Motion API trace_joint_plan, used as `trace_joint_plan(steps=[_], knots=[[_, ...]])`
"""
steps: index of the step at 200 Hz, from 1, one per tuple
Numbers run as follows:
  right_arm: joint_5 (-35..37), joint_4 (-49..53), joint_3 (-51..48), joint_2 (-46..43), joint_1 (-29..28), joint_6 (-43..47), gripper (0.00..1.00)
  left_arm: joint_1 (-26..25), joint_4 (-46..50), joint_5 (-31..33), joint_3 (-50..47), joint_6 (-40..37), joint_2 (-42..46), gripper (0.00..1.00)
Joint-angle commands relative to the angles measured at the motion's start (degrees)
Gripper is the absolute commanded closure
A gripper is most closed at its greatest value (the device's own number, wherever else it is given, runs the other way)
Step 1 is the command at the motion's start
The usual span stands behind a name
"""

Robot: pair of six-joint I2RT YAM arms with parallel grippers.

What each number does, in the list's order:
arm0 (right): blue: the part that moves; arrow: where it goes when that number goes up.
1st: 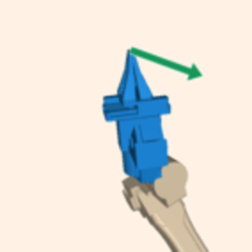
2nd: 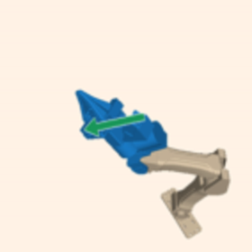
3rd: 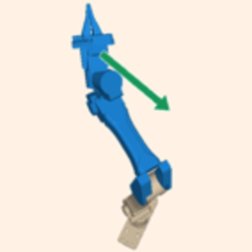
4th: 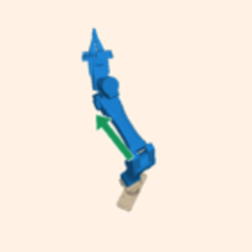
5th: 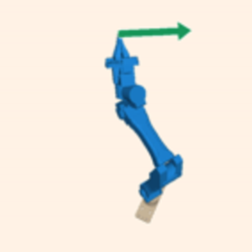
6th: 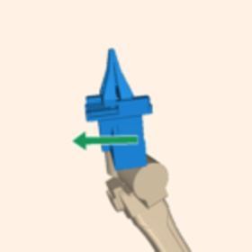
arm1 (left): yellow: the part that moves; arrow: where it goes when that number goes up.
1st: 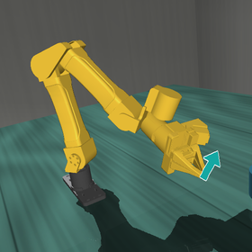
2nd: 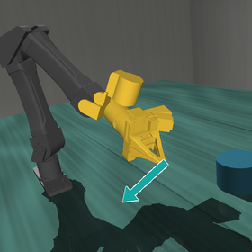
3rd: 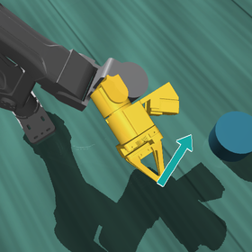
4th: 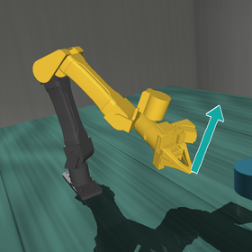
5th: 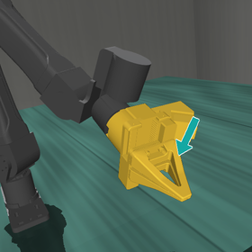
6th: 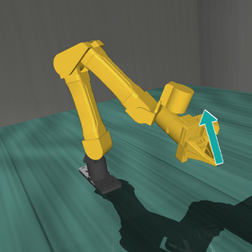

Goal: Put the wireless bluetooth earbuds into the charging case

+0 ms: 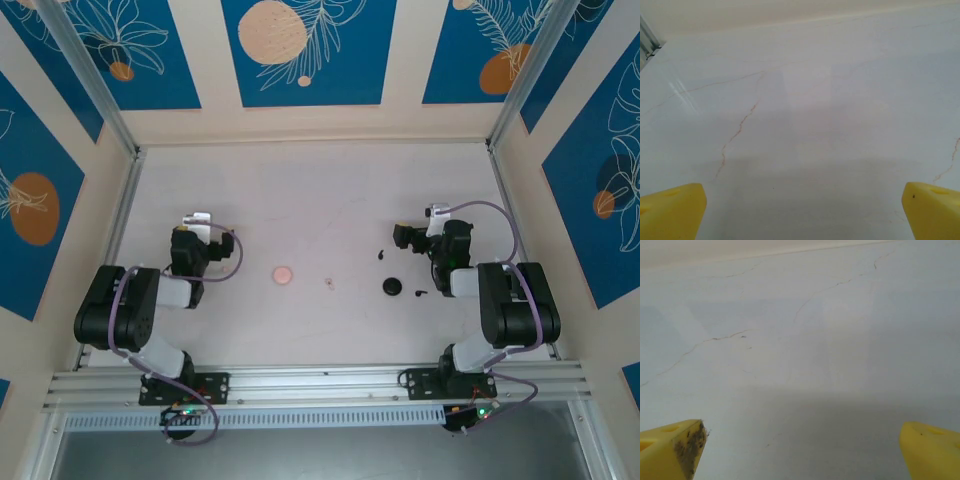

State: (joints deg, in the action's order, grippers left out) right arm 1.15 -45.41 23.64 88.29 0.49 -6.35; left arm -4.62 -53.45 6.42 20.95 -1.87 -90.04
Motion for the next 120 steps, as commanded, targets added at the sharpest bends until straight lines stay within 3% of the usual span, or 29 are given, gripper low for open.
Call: trace_joint_plan(steps=[1, 120], knots=[[0.8, -0.3, 0.5, -1.1, 0.1, 1.1, 0.01, 0.5, 0.1, -0.8, 0.5, -0.3, 0.7, 0.00], [0.7, -0.3, 0.5, -1.0, 0.1, 1.1, 0.01, 0.5, 0.6, -2.1, 0.7, -0.7, 0.8, 0.00]])
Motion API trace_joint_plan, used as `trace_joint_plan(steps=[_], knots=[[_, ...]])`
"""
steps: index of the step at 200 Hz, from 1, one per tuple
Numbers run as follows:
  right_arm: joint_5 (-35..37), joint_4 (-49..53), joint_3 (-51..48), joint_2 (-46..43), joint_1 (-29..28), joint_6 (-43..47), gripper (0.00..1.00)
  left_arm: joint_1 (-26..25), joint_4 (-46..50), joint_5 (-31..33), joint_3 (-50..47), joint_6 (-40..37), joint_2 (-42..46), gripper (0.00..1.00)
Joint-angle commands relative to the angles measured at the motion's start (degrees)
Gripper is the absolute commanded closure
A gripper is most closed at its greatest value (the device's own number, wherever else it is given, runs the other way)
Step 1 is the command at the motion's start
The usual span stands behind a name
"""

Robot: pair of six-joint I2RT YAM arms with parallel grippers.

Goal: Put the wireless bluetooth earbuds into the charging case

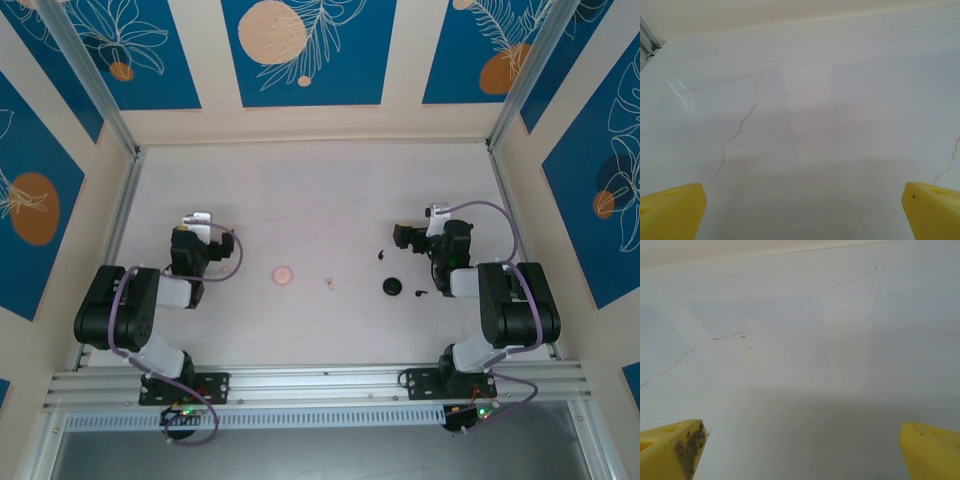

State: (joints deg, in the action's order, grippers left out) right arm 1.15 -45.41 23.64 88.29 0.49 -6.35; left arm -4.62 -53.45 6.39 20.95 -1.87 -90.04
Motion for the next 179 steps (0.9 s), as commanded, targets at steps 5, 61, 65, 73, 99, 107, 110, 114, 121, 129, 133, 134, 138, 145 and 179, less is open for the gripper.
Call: trace_joint_plan(steps=[5, 61, 65, 73, 99, 107, 110, 114, 121, 129, 133, 134, 138, 145, 179], knots=[[0.7, -0.3, 0.5, -1.0, 0.1, 1.1, 0.01, 0.5, 0.8, -2.7, 0.8, -0.9, 0.7, 0.00], [-0.2, -0.4, 0.4, -1.2, 0.6, 0.8, 0.01, 0.5, 1.0, -3.1, 0.9, -0.9, 0.8, 0.00], [-0.2, -0.4, 0.4, -1.2, 0.6, 0.9, 0.01, 0.5, 0.9, -3.1, 0.9, -0.9, 0.8, 0.00], [0.2, 0.2, 0.7, -1.6, 0.6, 0.6, 0.01, 0.5, 0.7, -3.3, 0.7, -1.1, 0.8, 0.00], [1.0, 12.9, 5.5, -7.0, 0.6, -0.2, 0.01, 0.5, 1.6, -4.4, 0.7, -1.6, 2.2, 0.00], [0.7, 18.2, 7.2, -9.3, 0.7, -0.8, 0.01, 0.4, 3.3, -4.0, 0.9, -1.6, 3.8, 0.01], [0.6, 20.2, 7.8, -10.3, 0.7, -1.0, 0.01, 0.4, 4.3, -3.9, 1.0, -1.5, 4.6, 0.02], [0.5, 22.8, 8.6, -11.6, 0.7, -1.3, 0.01, 0.3, 5.7, -3.8, 1.4, -1.6, 5.7, 0.03], [0.1, 28.1, 10.4, -13.9, 0.7, -1.8, 0.01, 0.3, 9.3, -3.8, 2.3, -1.7, 7.9, 0.06], [0.0, 35.2, 13.0, -16.3, 0.6, -2.3, 0.01, 0.0, 15.5, -3.8, 4.3, -1.8, 10.8, 0.08], [0.1, 39.6, 14.5, -17.5, 0.6, -2.6, 0.01, -0.2, 19.1, -3.8, 5.6, -1.6, 12.3, 0.09], [0.2, 40.7, 14.9, -17.7, 0.6, -2.7, 0.01, -0.2, 20.1, -3.8, 5.9, -1.5, 12.8, 0.09], [0.7, 44.8, 16.4, -18.6, 0.5, -3.1, 0.01, -0.4, 23.6, -3.8, 7.2, -1.0, 14.1, 0.11], [1.8, 51.6, 19.1, -20.0, 0.3, -4.2, 0.01, -0.7, 29.2, -4.0, 9.6, 0.3, 16.1, 0.13], [2.9, 79.9, 29.8, -23.7, -0.8, -9.7, 0.01, -5.2, 53.9, -4.7, 20.5, 5.1, 21.5, 0.23]])
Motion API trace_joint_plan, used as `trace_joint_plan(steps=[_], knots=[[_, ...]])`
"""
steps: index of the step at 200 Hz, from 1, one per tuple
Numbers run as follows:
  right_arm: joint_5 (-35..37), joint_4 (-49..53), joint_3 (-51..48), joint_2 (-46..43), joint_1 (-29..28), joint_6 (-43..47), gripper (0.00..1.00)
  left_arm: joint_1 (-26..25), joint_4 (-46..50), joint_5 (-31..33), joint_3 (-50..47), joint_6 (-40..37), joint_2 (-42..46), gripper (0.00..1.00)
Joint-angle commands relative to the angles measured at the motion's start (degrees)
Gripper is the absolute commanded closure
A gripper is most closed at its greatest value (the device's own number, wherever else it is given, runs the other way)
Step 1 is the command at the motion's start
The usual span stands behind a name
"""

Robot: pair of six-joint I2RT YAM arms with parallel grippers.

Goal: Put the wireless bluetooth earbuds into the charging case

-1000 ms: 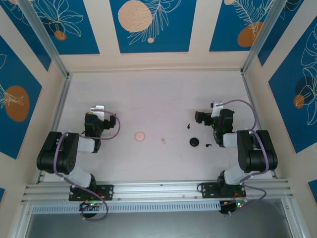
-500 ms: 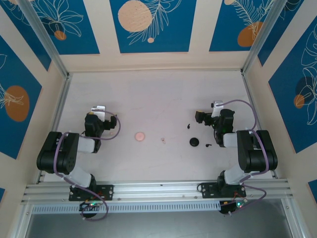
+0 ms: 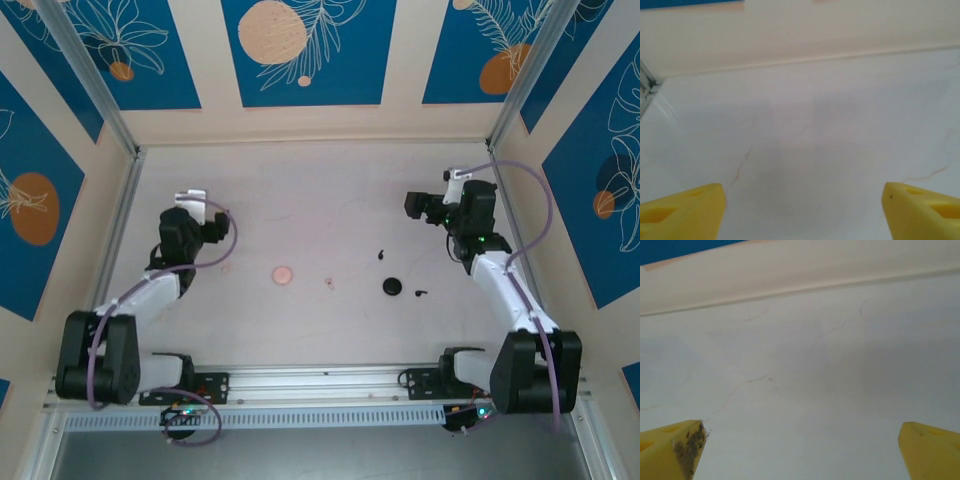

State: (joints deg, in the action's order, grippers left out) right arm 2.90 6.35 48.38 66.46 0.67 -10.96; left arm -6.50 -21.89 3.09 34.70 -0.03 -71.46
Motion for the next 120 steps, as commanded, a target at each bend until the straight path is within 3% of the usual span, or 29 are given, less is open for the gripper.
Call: trace_joint_plan(steps=[1, 30, 63, 120], knots=[[1.1, 28.8, 5.3, -1.9, -1.0, -5.2, 0.01, -3.5, 22.8, -1.4, 7.1, 3.4, 2.9, 0.23], [-1.4, 43.7, 8.9, -1.5, -3.6, -10.7, 0.01, -10.7, 37.7, -0.3, 14.9, 6.6, 1.7, 0.28], [-3.6, 51.3, 9.3, 0.9, -6.3, -16.9, 0.13, -20.4, 48.6, 2.6, 20.4, 8.8, -4.0, 0.28], [-5.4, 53.8, 8.4, 7.0, -12.1, -27.1, 0.18, -25.5, 50.8, 2.6, 22.8, 13.3, -10.6, 0.29]])
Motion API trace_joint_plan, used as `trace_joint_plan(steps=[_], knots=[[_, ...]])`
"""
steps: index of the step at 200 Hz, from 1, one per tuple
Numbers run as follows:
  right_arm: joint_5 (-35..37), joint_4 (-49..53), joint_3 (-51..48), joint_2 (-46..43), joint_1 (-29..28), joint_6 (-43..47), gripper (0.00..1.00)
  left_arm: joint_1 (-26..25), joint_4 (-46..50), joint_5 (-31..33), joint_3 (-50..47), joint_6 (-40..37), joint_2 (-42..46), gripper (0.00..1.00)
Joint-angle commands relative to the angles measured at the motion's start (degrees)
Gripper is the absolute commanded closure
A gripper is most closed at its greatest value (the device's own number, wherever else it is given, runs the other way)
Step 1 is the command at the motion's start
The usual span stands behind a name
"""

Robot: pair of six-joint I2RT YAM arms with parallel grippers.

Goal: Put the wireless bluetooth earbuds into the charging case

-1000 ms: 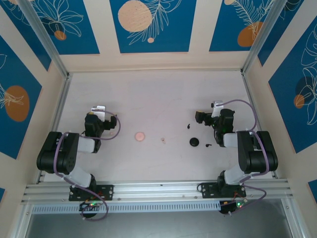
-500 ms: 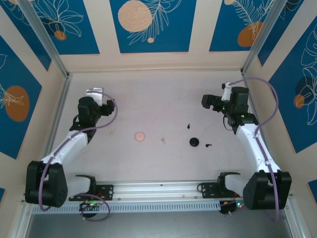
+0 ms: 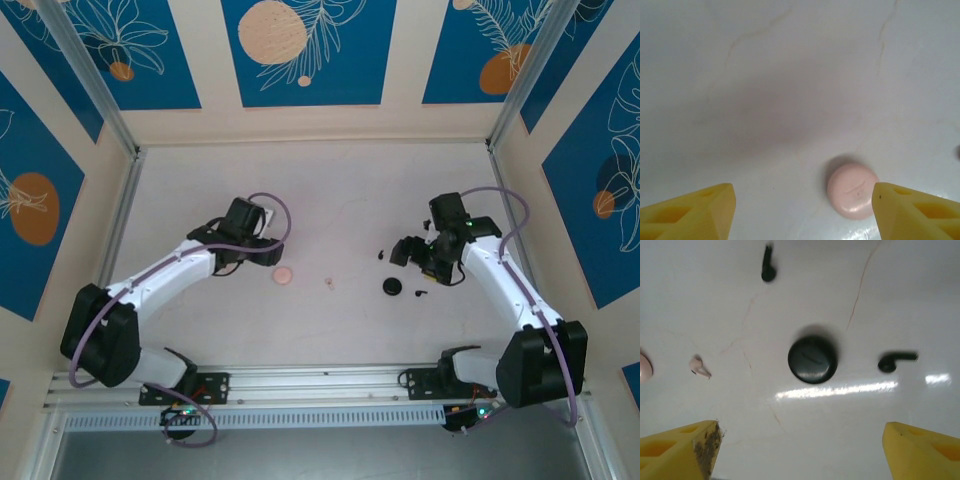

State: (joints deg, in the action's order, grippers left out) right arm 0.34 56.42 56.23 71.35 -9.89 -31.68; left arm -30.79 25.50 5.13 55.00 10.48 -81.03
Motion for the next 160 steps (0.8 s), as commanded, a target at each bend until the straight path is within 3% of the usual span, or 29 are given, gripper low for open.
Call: trace_joint_plan(steps=[1, 160], knots=[[-2.9, 3.7, 0.5, 2.3, -1.6, -6.5, 0.18, -1.3, 3.5, 0.6, 2.6, 2.7, -1.1, 0.29], [-4.1, 1.8, 3.2, 19.3, -3.2, -7.3, 0.26, -3.8, 7.4, 1.8, 8.9, 3.1, -7.9, 0.29]])
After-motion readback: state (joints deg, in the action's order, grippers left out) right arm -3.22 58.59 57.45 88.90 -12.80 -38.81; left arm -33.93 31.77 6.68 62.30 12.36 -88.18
